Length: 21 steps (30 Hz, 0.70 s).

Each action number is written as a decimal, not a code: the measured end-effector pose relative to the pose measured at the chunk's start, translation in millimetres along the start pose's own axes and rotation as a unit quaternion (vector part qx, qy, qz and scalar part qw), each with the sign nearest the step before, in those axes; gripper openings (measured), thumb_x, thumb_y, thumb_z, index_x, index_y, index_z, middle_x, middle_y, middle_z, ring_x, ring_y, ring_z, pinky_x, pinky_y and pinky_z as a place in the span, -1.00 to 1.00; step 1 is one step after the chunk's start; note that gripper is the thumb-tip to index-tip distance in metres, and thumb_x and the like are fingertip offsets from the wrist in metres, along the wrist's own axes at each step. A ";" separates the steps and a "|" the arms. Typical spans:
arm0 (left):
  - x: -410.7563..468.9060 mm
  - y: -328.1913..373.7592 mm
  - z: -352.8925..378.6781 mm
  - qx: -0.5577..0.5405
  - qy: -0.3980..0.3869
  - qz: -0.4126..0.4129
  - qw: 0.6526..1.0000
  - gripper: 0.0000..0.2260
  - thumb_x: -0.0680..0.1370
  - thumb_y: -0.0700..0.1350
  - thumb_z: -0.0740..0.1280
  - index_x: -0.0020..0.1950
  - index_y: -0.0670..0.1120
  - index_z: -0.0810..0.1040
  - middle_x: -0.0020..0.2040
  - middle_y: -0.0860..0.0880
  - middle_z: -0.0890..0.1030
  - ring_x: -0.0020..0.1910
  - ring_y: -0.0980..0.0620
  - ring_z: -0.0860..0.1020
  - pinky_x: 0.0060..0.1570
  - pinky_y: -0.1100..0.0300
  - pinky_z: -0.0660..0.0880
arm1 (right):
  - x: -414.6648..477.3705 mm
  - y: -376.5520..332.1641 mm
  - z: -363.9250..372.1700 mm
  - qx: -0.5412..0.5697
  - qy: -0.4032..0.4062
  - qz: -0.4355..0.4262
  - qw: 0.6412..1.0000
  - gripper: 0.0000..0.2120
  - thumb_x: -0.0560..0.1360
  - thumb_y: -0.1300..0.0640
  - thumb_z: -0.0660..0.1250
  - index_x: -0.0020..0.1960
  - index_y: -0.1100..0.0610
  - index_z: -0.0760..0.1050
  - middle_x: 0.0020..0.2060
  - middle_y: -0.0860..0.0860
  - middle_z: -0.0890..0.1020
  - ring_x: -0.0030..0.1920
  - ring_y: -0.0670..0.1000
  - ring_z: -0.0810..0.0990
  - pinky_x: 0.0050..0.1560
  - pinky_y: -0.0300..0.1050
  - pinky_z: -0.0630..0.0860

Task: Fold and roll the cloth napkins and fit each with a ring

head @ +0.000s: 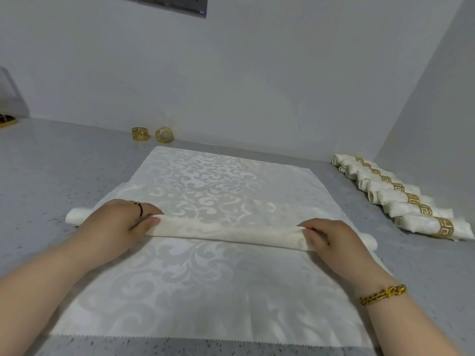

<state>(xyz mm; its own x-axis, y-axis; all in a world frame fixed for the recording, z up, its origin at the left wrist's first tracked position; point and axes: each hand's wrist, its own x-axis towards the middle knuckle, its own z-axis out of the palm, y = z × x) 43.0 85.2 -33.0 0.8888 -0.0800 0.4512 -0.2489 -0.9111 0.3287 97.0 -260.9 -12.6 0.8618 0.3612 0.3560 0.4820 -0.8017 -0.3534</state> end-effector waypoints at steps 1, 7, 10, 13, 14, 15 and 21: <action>-0.1 1.0 0.0 -0.015 0.008 -0.007 1.000 -0.75 0.53 0.03 0.16 0.02 0.02 0.60 -0.28 0.06 0.61 -0.30 0.15 0.46 -0.26 0.41 0.28 | -0.3 -0.2 0.6 0.004 -0.003 -0.001 1.000 -0.81 0.51 0.26 0.23 0.04 0.16 0.59 -0.15 -0.09 0.59 -0.10 -0.09 0.50 -0.10 -0.49 0.33; 0.7 4.4 6.4 0.025 0.005 -0.043 0.999 -0.84 0.47 -0.12 0.34 0.04 0.00 0.52 -0.12 0.08 0.55 -0.04 -0.04 0.54 -0.07 0.17 0.37 | 3.5 -2.8 9.2 -0.046 -0.039 0.001 0.998 -0.91 0.48 0.24 0.27 -0.05 0.10 0.47 -0.12 -0.03 0.47 -0.05 -0.05 0.38 -0.13 -0.25 0.21; -1.2 2.1 2.7 0.007 -0.006 0.030 0.999 -0.72 0.38 0.14 0.25 -0.13 0.01 0.64 -0.17 0.26 0.54 -0.09 0.20 0.53 -0.13 0.36 0.33 | 0.9 -0.8 5.6 -0.033 -0.062 -0.009 0.997 -0.88 0.47 0.24 0.27 -0.17 0.04 0.45 -0.20 -0.06 0.48 -0.07 -0.05 0.40 -0.14 -0.31 0.27; -5.3 2.6 -0.7 -0.050 -0.068 0.011 0.996 -0.68 0.17 0.36 0.10 -0.16 0.33 0.41 -0.08 0.42 0.41 0.02 0.54 0.34 -0.03 0.54 0.27 | -5.5 -0.2 -3.4 0.013 -0.100 0.000 0.995 -0.87 0.42 0.12 0.36 -0.19 -0.07 0.45 -0.18 -0.19 0.50 -0.11 -0.17 0.44 -0.13 -0.47 0.31; -6.0 1.3 0.0 -0.050 -0.070 0.010 0.996 -0.68 0.15 0.38 0.11 -0.14 0.36 0.36 -0.06 0.43 0.39 0.03 0.55 0.33 0.00 0.56 0.26 | -6.6 -0.4 -5.1 0.015 -0.110 0.001 0.994 -0.84 0.40 0.10 0.39 -0.19 -0.11 0.43 -0.17 -0.21 0.51 -0.09 -0.19 0.44 -0.12 -0.47 0.31; -5.7 0.4 1.2 -0.039 -0.070 0.016 0.997 -0.68 0.18 0.37 0.14 -0.11 0.36 0.37 -0.06 0.42 0.40 0.03 0.49 0.37 0.02 0.56 0.25 | -6.5 -0.6 -5.6 0.010 -0.118 0.003 0.993 -0.81 0.39 0.09 0.41 -0.18 -0.14 0.41 -0.16 -0.21 0.50 -0.08 -0.19 0.44 -0.10 -0.45 0.32; -1.6 -1.4 2.0 0.005 -0.013 0.030 0.999 -0.29 0.26 0.31 -0.19 0.05 0.05 0.58 -0.13 0.09 0.61 -0.08 0.08 0.51 -0.12 0.43 0.30 | -2.1 -2.5 -2.7 -0.026 -0.061 0.016 0.998 -0.90 0.51 0.15 0.23 -0.14 0.01 0.49 -0.27 -0.19 0.49 -0.18 -0.13 0.42 -0.17 -0.44 0.31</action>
<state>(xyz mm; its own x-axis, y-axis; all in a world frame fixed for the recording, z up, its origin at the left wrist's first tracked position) 42.6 85.9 -35.8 0.8823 -0.1453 0.4476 -0.2984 -0.9082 0.2934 93.5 -261.0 -10.1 0.8914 0.3870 0.2360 0.4470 -0.8365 -0.3169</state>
